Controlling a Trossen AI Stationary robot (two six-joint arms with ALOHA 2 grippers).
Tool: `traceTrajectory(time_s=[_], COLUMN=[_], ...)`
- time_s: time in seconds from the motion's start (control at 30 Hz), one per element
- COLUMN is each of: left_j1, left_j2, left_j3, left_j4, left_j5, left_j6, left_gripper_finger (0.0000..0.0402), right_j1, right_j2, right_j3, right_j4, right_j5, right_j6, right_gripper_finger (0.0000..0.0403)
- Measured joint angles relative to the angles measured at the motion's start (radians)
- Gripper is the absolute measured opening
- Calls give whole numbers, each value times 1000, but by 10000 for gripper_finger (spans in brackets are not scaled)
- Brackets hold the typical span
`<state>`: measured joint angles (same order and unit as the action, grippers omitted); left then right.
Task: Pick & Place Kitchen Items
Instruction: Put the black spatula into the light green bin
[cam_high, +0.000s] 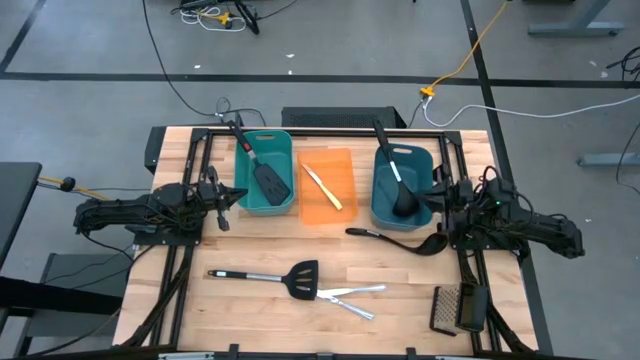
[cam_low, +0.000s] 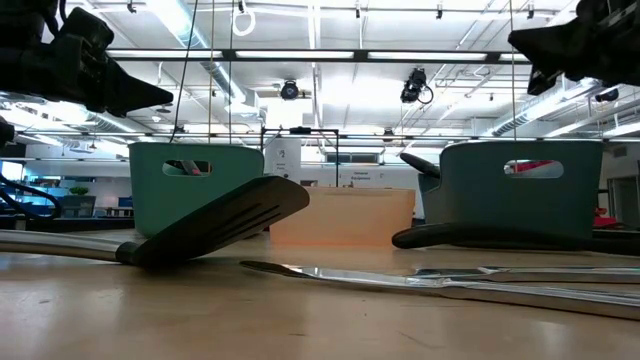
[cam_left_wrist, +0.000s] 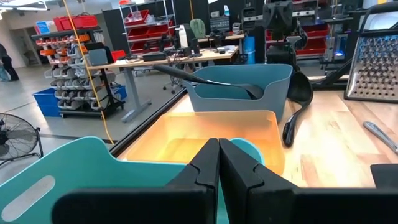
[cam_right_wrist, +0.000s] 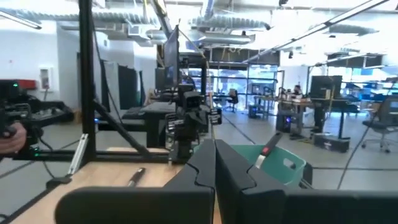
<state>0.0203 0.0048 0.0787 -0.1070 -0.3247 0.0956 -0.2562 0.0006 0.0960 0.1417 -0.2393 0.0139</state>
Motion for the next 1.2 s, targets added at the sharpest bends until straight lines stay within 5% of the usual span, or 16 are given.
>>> traceTrajectory(time_s=[0.43, 0.77, 0.9, 1.2], left_j1=[-19, -189, -264, -400], left_j2=[36, 451, 642, 1060], left_j3=[1, 95, 245, 620], left_j4=[79, 250, 103, -536], left_j5=[117, 107, 106, 157], left_j6=[-10, -101, -202, -577], left_gripper_finger=[5, 6, 19, 85], right_j1=[1, 6, 6, 6], right_j2=[-1, 1, 1, 1], right_j3=[-23, -81, -81, -81], right_j4=[-128, -47, -47, -48], right_j5=[-69, -93, -95, -120], right_j6=[-26, 4, 17, 50], right_gripper_finger=[0, 4, 5, 6])
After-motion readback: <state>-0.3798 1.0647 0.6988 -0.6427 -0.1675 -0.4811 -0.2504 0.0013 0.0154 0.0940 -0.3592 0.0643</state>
